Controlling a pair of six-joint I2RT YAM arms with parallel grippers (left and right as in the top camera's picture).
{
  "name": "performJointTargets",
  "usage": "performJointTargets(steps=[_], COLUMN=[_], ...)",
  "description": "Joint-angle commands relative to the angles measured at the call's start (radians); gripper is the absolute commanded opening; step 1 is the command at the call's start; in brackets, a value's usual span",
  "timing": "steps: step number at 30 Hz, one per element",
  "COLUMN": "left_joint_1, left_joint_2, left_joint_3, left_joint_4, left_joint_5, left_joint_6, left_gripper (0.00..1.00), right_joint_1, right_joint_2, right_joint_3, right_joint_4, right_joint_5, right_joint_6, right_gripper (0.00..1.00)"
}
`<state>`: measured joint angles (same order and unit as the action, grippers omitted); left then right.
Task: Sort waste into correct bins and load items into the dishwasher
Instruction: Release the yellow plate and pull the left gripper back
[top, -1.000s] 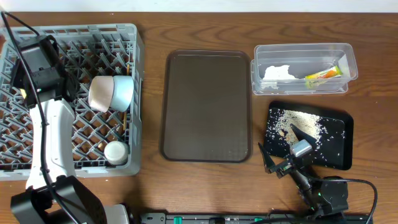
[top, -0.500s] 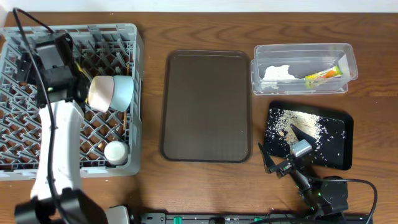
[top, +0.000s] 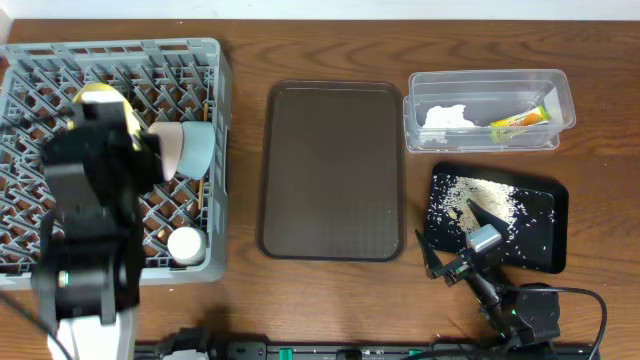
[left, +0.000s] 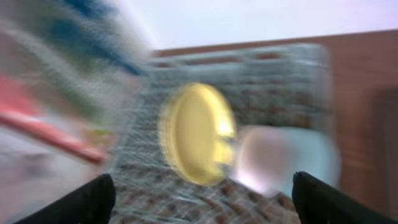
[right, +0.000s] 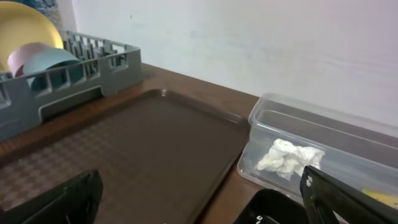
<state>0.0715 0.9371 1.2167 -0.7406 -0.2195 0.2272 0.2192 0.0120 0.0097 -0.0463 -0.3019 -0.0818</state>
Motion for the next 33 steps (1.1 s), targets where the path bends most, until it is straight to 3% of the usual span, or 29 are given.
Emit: performJointTargets(steps=[1, 5, 13, 18, 21, 24, 27, 33], left_joint_1=[-0.037, -0.064, -0.064, -0.064, -0.064, -0.064, -0.064, -0.064], left_joint_2=[-0.058, -0.116, -0.141, -0.141, -0.143, -0.168, -0.248, -0.486], left_joint_3=[-0.001, -0.001, -0.001, -0.001, -0.013, -0.063, -0.174, -0.482], left_joint_4=[-0.066, -0.128, -0.394, -0.415, -0.323, -0.136, 0.064, 0.321], left_joint_5=[0.311, 0.482, 0.483, 0.464, 0.426, 0.42, 0.422, 0.421], left_joint_6=[-0.095, -0.094, -0.094, -0.09, -0.087, -0.063, -0.064, -0.076], left_gripper=[0.91, 0.92, 0.92, 0.92, 0.93, 0.93, 0.93, 0.93], right_joint_1=[-0.003, -0.003, -0.003, -0.003, -0.003, -0.003, -0.003, -0.003], right_joint_2=[-0.005, -0.005, -0.005, -0.005, -0.005, -0.005, -0.005, -0.005], right_joint_3=[-0.005, -0.004, -0.005, -0.004, -0.004, -0.005, -0.005, -0.004], right_joint_4=[0.001, 0.001, 0.001, 0.001, 0.001, 0.001, 0.001, 0.001], right_joint_5=[-0.002, -0.002, -0.002, -0.002, -0.002, -0.002, -0.002, -0.002], right_joint_6=[-0.009, -0.009, -0.009, -0.009, -0.009, -0.009, -0.009, -0.009], right_gripper=[0.99, 0.99, 0.99, 0.99, 0.99, 0.99, 0.99, 0.99])
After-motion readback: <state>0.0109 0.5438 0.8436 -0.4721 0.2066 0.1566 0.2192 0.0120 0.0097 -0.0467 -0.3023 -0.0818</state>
